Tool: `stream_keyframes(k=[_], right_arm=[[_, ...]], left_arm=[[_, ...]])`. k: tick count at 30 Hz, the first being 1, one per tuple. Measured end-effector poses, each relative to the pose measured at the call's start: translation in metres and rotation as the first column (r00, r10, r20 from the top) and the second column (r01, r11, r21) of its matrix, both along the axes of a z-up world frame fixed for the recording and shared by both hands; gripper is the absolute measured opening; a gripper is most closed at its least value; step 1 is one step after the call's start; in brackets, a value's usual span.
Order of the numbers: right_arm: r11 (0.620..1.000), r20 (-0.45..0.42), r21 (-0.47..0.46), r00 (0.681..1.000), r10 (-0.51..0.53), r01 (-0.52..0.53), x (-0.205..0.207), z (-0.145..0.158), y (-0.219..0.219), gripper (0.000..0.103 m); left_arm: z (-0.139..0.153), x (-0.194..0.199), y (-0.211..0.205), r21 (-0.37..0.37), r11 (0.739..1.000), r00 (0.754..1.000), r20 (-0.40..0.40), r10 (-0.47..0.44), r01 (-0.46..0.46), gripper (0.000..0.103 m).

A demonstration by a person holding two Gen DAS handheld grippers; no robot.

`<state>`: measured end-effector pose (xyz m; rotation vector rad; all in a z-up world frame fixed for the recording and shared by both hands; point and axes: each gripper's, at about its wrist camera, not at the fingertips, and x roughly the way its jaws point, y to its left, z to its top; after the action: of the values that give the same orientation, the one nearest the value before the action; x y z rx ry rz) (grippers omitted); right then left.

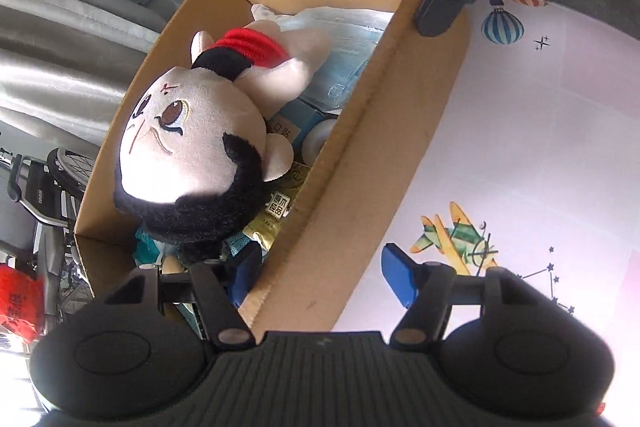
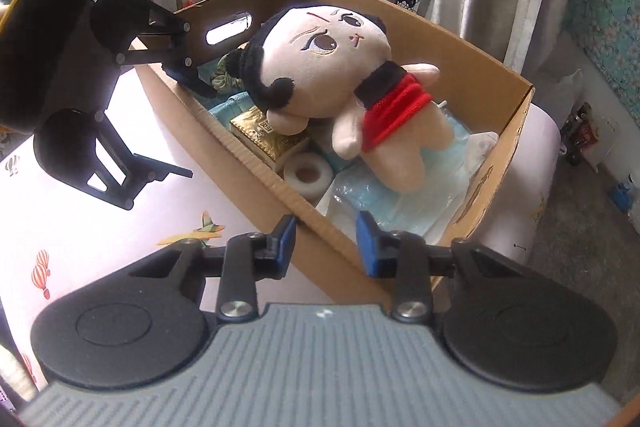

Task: Organize soft objects
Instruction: 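Open both grippers and withdraw them from the box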

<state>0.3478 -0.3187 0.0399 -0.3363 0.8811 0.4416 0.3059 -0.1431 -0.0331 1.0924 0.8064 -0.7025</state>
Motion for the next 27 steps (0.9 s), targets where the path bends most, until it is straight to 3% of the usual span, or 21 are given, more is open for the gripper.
stream_keyframes(k=[6, 21, 27], right_arm=[[1.0, -0.002, 0.007, 1.0, 0.016, -0.016, -0.021, 0.002, -0.005, 0.033], [0.998, 0.016, 0.019, 0.998, 0.059, -0.059, -0.074, 0.009, -0.01, 0.036], [0.996, 0.01, 0.046, 0.997, 0.08, -0.08, -0.117, 0.013, -0.007, 0.036]], left_arm=[[0.003, -0.01, 0.006, -0.041, 0.999, 1.0, -0.018, 0.006, -0.007, 0.07], [0.011, -0.056, 0.011, -0.06, 0.998, 1.0, -0.008, -0.008, 0.008, 0.081], [0.02, -0.093, 0.023, -0.121, 0.99, 0.997, -0.049, 0.066, -0.072, 0.079]])
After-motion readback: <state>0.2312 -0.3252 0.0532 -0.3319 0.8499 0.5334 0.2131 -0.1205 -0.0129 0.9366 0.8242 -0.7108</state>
